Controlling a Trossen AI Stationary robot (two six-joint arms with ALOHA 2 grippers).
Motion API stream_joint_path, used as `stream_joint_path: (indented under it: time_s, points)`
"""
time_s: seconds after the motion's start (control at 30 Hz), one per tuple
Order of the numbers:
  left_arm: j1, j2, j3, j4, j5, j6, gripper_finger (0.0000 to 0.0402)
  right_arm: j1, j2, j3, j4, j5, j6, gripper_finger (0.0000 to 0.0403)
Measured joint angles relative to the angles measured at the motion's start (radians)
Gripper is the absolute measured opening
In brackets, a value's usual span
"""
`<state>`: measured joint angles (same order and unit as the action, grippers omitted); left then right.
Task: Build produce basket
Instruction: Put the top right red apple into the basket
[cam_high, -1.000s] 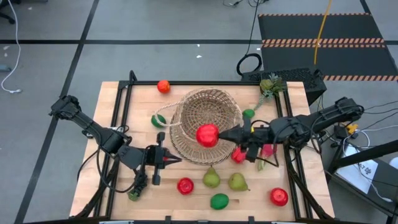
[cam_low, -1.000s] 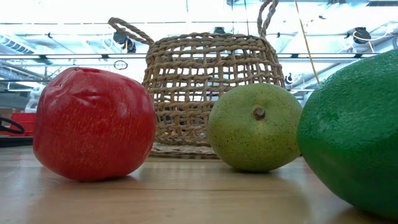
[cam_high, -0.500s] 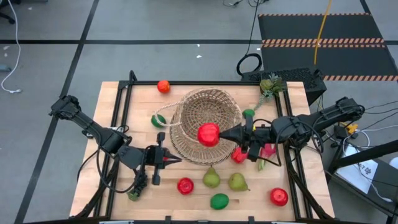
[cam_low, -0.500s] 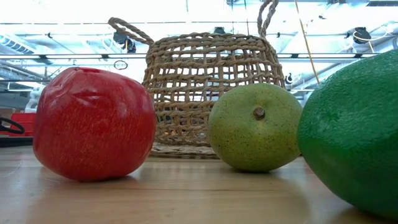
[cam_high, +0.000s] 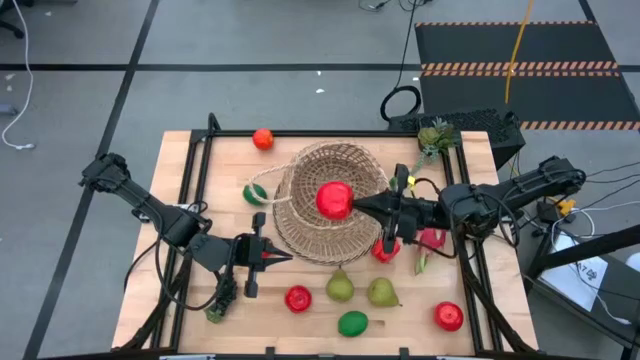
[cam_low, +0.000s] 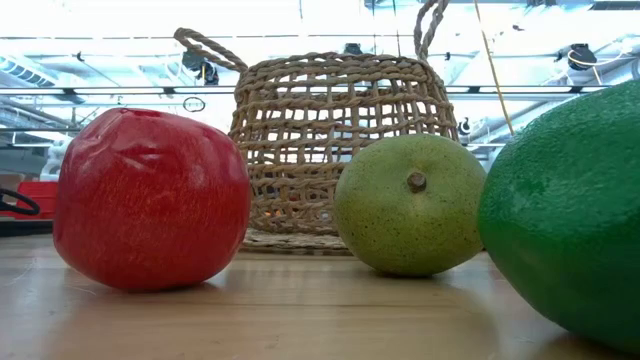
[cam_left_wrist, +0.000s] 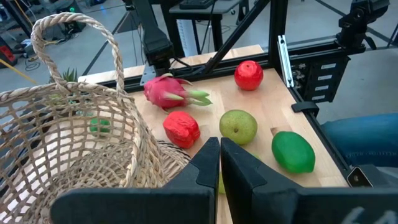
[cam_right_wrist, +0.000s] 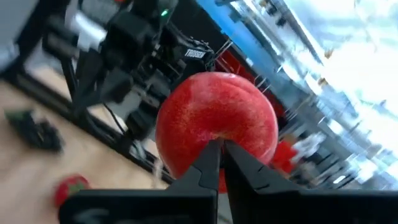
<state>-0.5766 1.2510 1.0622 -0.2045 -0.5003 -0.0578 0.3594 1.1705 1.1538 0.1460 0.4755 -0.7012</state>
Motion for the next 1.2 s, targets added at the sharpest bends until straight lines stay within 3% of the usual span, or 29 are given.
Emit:
stream_joint_path:
  time_s: [0.5, 0.6, 0.77, 0.9, 1.0, 1.2]
  points:
    - [0.0, 0.0, 0.0, 0.0, 0.0, -0.007, 0.0019, -0.02, -0.001, 0.0, 0.075, -0.032, 0.64, 0.0006]
    - [0.0, 0.0, 0.0, 0.0, 0.0, -0.007, 0.0019, -0.02, -0.001, 0.0, 0.097, -0.022, 0.659, 0.0007]
    - [0.0, 0.0, 0.0, 0.016, 0.0, -0.007, 0.0019, -0.019, 0.02, 0.0, 0.092, 0.105, 0.697, 0.0008]
    - [0.0, 0.0, 0.0, 0.035, 0.0, -0.007, 0.0019, -0.021, 0.066, 0.001, 0.129, 0.098, 0.729, 0.0008]
    - [0.0, 0.0, 0.0, 0.034, 0.0, -0.006, 0.0019, -0.051, 0.081, 0.06, 0.01, 0.098, 0.778, 0.0008]
    - [0.0, 0.0, 0.0, 0.036, 0.0, -0.006, 0.0019, -0.164, 0.132, 0.324, -0.526, 0.074, 0.923, 0.0008]
